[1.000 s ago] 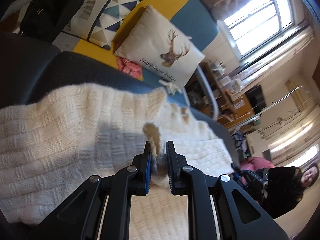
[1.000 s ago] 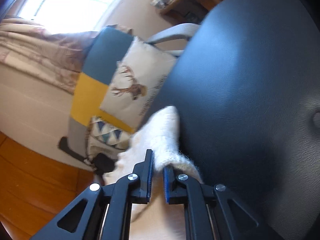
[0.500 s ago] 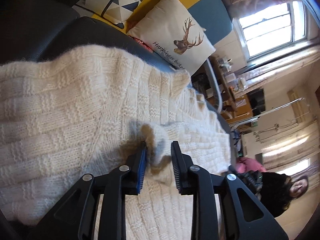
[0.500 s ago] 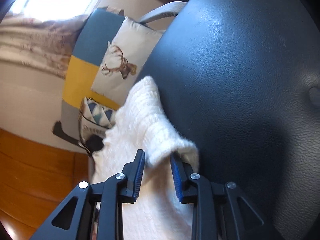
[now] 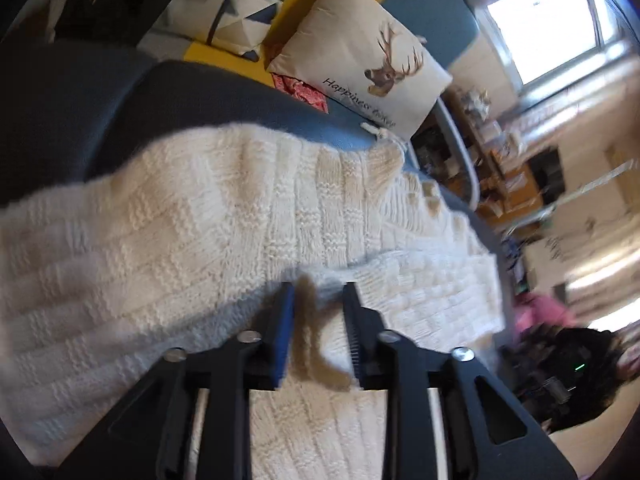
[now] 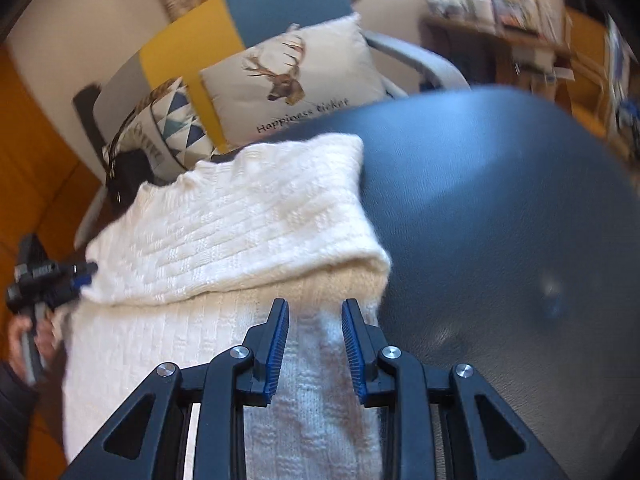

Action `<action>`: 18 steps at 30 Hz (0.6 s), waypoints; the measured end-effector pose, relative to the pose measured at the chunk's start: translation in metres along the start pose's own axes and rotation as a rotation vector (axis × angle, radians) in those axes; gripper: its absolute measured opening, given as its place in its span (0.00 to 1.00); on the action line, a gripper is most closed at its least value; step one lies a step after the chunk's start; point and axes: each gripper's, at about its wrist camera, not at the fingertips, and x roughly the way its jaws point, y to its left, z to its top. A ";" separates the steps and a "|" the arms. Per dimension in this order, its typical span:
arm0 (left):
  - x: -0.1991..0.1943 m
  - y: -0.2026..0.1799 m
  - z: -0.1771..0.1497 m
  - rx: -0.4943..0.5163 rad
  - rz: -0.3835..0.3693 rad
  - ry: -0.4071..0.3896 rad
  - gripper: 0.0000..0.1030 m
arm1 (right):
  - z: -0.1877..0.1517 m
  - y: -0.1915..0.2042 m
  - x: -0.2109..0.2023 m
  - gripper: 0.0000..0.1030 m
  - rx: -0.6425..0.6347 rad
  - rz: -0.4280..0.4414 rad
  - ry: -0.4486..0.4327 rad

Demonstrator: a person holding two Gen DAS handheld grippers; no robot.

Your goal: Fold clothes

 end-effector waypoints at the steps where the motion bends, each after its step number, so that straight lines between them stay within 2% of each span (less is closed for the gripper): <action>1: -0.002 -0.004 0.001 0.021 0.018 -0.012 0.08 | 0.001 0.006 -0.001 0.26 -0.039 -0.028 -0.007; 5: -0.019 -0.016 0.010 0.054 0.022 -0.106 0.04 | 0.009 0.024 -0.001 0.26 -0.156 -0.109 -0.027; 10: -0.041 -0.031 0.020 0.095 0.026 -0.225 0.04 | 0.028 0.028 0.003 0.26 -0.165 -0.126 -0.053; 11: -0.039 -0.031 0.021 0.102 0.041 -0.217 0.04 | 0.032 0.027 0.007 0.26 -0.156 -0.127 -0.047; 13: -0.020 -0.025 0.018 0.114 0.103 -0.148 0.04 | 0.040 0.024 0.017 0.26 -0.137 -0.131 -0.029; 15: -0.003 -0.018 0.010 0.116 0.135 -0.099 0.04 | 0.049 0.020 0.023 0.26 -0.121 -0.138 -0.027; 18: -0.003 -0.005 0.003 0.059 0.089 -0.103 0.04 | 0.068 0.011 0.029 0.26 -0.066 -0.119 -0.031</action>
